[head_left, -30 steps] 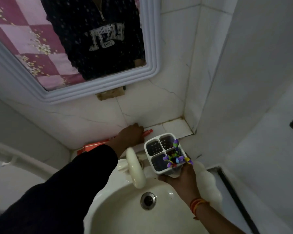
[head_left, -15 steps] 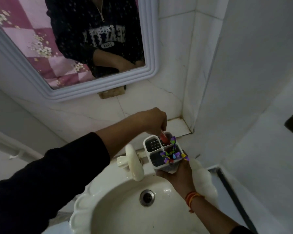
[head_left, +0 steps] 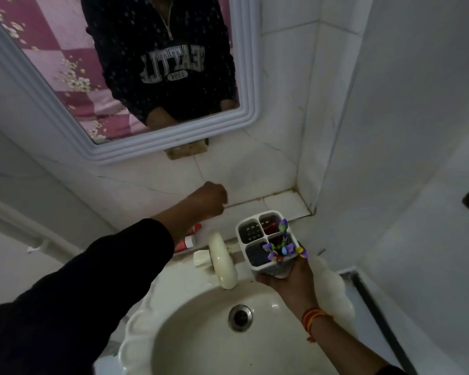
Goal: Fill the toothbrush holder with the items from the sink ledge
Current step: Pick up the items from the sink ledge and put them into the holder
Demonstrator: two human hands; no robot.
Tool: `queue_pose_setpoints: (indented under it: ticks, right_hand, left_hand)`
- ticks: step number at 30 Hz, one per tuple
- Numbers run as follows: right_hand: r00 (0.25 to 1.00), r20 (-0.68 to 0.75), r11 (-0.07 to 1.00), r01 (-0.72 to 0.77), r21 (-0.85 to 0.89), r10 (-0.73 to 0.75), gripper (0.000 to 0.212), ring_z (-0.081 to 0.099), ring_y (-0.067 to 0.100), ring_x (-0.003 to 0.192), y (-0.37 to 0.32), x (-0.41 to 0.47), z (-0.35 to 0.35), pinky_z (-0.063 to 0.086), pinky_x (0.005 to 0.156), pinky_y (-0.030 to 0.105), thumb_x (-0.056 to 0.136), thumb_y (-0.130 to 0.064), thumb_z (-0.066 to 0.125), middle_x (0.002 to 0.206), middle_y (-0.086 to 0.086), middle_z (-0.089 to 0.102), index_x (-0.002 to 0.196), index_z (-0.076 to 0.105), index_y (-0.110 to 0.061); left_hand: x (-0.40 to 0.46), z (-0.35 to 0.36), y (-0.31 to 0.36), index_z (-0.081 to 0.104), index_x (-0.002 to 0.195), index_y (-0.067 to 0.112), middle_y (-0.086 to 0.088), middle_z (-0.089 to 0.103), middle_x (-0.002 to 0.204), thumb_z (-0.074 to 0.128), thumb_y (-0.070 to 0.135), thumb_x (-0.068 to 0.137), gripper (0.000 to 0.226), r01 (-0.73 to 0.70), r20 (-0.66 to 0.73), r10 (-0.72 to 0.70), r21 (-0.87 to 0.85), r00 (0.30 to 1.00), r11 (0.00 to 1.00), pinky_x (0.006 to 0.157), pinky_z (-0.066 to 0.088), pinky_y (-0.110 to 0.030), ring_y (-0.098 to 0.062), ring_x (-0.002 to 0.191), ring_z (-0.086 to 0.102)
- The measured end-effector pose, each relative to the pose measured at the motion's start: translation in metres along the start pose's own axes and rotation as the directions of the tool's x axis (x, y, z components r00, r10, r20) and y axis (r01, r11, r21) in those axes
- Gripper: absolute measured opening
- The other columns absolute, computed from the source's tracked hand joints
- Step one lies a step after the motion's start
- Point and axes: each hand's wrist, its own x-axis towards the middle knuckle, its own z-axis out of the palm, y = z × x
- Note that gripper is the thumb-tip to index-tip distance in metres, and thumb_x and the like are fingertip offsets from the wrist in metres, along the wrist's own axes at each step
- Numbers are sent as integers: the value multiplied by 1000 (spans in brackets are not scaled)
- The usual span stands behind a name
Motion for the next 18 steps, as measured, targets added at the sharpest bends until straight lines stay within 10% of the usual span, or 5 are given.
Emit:
queue_pose_setpoints:
  ticks: [6,12,18]
  right_hand:
    - [1000,-8,1000,5,12,-5,98,69,6,114,-2,-1,2,59,93,24,39,-38,102,122,-8,73,127,60,-26]
    - [999,1,999,-32,22,32,101,71,15,115,0,1,3,61,93,47,38,-48,103,121,-4,74,127,62,-24]
    - [999,-18,1000,-30,1,30,88,72,6,110,1,0,6,59,88,19,43,-26,103,114,-5,77,123,67,-17]
  left_hand:
    - [5,54,-43,58,134,6,-20,57,133,59,5,88,45,84,48,-85,20,995,996,99,45,-34,-36,123,57]
    - [20,79,-58,70,103,8,-18,65,115,53,31,101,29,6,-90,9,164,996,986,99,47,-39,-34,111,62]
    - [21,91,-56,69,102,9,-17,68,104,54,17,94,19,0,-202,16,82,979,997,78,56,-44,-37,98,66]
